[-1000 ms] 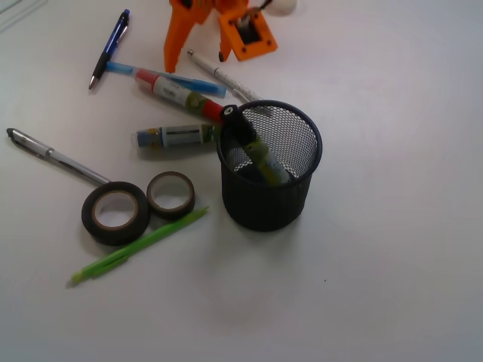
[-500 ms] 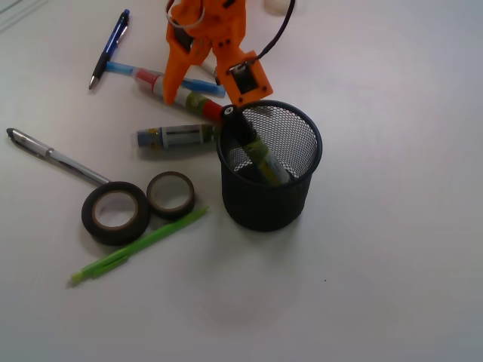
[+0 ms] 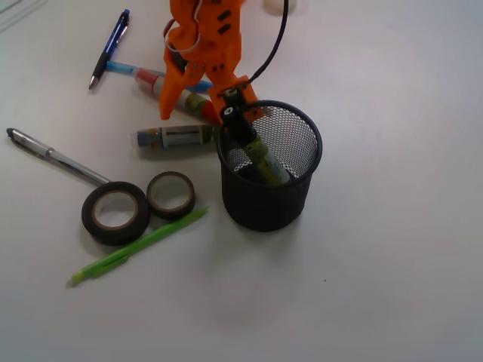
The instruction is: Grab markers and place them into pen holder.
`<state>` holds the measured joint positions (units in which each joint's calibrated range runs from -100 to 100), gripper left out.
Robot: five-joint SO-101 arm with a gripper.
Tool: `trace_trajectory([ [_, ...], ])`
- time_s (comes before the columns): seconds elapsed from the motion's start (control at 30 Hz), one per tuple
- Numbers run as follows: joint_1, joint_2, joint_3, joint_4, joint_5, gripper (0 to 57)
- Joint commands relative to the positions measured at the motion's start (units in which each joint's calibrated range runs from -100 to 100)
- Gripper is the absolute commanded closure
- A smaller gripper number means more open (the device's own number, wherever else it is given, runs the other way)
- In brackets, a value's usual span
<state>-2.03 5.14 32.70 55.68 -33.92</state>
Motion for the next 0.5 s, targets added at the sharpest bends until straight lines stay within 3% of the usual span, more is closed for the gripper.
trace_trajectory([
  [0.0,0.1,0.5,-2.2,-0.6,-0.1,27.7],
  [0.3,1.5,3.6,-2.3,-1.1,-0.3,42.0],
  [0.47,1.5,3.6,-2.3,-1.2,-0.3,55.2],
])
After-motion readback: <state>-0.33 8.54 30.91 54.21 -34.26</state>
